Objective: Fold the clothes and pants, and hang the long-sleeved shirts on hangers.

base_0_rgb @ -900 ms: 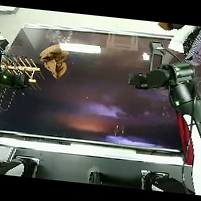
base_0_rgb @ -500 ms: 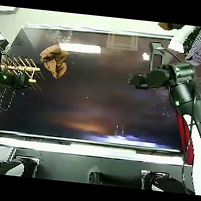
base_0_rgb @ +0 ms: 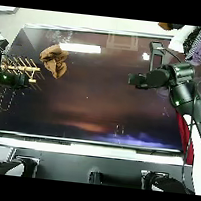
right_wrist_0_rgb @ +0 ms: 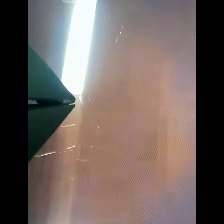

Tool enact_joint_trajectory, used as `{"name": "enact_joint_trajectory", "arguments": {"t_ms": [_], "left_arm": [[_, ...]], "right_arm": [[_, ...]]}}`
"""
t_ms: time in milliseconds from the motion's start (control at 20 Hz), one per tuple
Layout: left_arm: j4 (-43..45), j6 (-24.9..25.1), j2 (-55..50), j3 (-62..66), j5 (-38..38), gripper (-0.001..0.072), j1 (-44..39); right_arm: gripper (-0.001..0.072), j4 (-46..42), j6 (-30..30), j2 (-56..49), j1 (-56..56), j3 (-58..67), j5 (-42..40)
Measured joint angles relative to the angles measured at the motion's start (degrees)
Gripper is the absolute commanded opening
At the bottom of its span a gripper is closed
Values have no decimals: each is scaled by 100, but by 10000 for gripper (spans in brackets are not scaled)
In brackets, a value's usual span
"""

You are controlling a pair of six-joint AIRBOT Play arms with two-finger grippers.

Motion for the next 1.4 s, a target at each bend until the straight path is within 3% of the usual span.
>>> {"name": "enact_joint_trajectory", "arguments": {"t_ms": [150,200,250,300,350,550,850,900,1050,1100,1150,1300,1400], "left_arm": [[0,0,-2,-4,17,16,0],[0,0,-7,-11,61,57,0],[0,2,-22,-13,125,264,0],[0,0,-50,-15,238,680,0],[0,-39,-107,-17,446,720,0],[68,-387,-798,46,1908,720,-46],[579,-813,-3318,1062,3652,720,-295],[660,-850,-3759,1362,3801,711,-341],[848,-957,-4802,2203,3982,473,-420],[896,-1038,-5040,2430,3978,303,-426],[960,-1117,-5248,2634,3926,39,-420],[1051,-1272,-5545,3082,3399,11,-398],[1045,-1261,-5602,3416,2629,9,-409]], "right_arm": [[28,0,0,0,0,0,2],[28,0,0,0,0,0,2],[28,0,0,0,0,0,33],[28,0,0,0,0,0,98],[28,0,0,0,0,0,197],[28,44,164,0,0,0,544],[30,66,308,0,0,0,658],[30,66,317,0,0,0,651],[30,61,328,0,0,0,638],[30,39,334,0,0,0,636],[30,13,348,0,0,0,636],[30,-46,348,0,0,0,632],[30,-72,348,0,0,0,643]]}}
